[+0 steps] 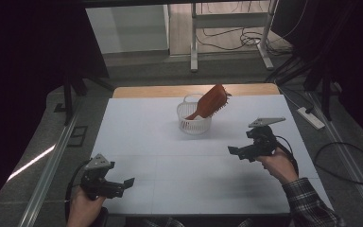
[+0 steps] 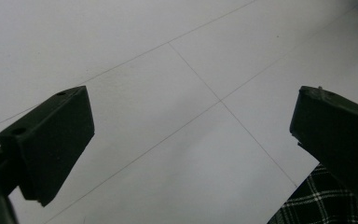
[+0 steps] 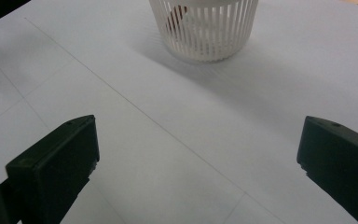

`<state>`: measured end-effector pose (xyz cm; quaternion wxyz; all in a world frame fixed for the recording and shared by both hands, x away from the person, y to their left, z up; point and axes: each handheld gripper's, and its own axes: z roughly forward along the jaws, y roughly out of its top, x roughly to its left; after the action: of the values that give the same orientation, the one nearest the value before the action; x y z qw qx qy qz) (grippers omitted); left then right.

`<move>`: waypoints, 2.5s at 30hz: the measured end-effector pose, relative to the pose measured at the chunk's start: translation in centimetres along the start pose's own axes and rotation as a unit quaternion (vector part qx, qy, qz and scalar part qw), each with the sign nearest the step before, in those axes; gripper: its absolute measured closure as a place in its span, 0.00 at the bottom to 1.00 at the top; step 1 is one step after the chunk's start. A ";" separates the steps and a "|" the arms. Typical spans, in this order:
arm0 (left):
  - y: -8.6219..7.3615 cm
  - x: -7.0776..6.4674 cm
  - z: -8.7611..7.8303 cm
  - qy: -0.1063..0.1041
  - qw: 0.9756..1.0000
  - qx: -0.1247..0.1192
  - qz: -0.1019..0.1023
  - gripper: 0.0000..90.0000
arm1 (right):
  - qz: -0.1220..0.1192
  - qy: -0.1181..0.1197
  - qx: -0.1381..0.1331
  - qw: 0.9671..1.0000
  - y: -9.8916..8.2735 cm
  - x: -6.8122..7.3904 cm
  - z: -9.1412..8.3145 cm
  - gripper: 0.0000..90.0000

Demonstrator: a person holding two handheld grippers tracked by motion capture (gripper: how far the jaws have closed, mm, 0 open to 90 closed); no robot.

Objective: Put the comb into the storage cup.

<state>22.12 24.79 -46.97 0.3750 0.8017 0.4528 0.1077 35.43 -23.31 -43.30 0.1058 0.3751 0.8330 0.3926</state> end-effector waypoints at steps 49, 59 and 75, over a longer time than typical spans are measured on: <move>0.1 0.0 0.0 -0.001 1.000 -0.001 -0.001 0.01 | 0.027 -0.054 0.022 0.998 -6.3 -0.9 -5.5 0.00; 0.1 0.0 0.0 -0.001 1.000 -0.001 -0.002 0.01 | 0.027 -0.071 0.028 0.997 -7.2 -1.0 -6.6 0.00; 0.1 0.0 0.0 -0.001 1.000 -0.001 0.000 0.01 | 0.034 -0.095 0.037 0.994 -8.7 -0.8 -7.6 0.00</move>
<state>22.20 24.79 -46.95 0.3766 0.8011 0.4525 0.1075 27.67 -31.78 -44.66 0.1576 0.4425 0.8198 0.3275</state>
